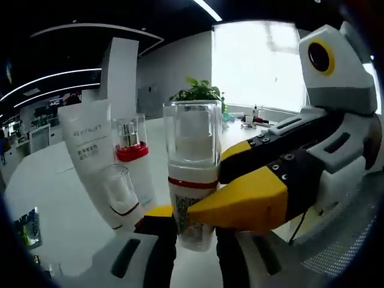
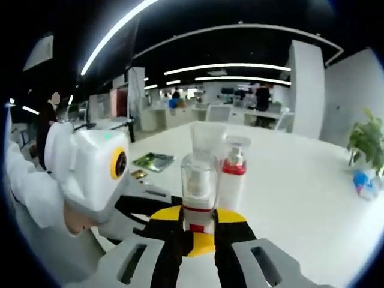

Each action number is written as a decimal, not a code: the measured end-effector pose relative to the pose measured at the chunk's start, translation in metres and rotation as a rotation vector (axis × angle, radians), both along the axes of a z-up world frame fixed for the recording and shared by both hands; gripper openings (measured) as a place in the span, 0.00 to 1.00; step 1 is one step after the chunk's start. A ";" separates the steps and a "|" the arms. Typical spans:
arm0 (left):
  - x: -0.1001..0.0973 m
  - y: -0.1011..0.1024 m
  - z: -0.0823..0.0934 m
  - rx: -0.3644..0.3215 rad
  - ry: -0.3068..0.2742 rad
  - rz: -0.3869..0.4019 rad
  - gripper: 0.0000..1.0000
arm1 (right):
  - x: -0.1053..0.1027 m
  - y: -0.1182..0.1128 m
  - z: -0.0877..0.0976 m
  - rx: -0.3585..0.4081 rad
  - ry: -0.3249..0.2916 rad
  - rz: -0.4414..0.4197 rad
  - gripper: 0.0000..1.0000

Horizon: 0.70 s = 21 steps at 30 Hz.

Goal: Arrange the skincare products in the storage area until every visible bottle or jar stands upright without overlapping.

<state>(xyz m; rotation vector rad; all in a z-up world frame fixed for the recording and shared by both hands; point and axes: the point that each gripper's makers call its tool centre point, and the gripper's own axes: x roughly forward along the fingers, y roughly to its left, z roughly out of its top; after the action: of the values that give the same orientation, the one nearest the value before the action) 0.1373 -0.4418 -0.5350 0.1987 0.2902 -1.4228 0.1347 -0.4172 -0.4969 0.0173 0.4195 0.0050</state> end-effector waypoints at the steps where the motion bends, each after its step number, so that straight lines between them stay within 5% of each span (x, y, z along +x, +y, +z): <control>1: 0.002 0.000 -0.001 0.006 -0.001 0.003 0.21 | 0.001 -0.001 -0.001 -0.009 0.004 0.004 0.10; 12: 0.009 0.008 -0.020 0.056 0.047 0.031 0.21 | 0.010 0.007 -0.014 -0.072 0.069 0.050 0.10; 21: 0.015 0.011 -0.028 0.089 0.085 0.041 0.19 | 0.017 -0.012 -0.018 -0.058 0.076 -0.030 0.10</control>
<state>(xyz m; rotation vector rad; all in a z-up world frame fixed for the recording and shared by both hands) 0.1519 -0.4303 -0.5633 0.2043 0.4258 -1.3808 0.1520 -0.4293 -0.5144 -0.0337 0.4953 -0.0370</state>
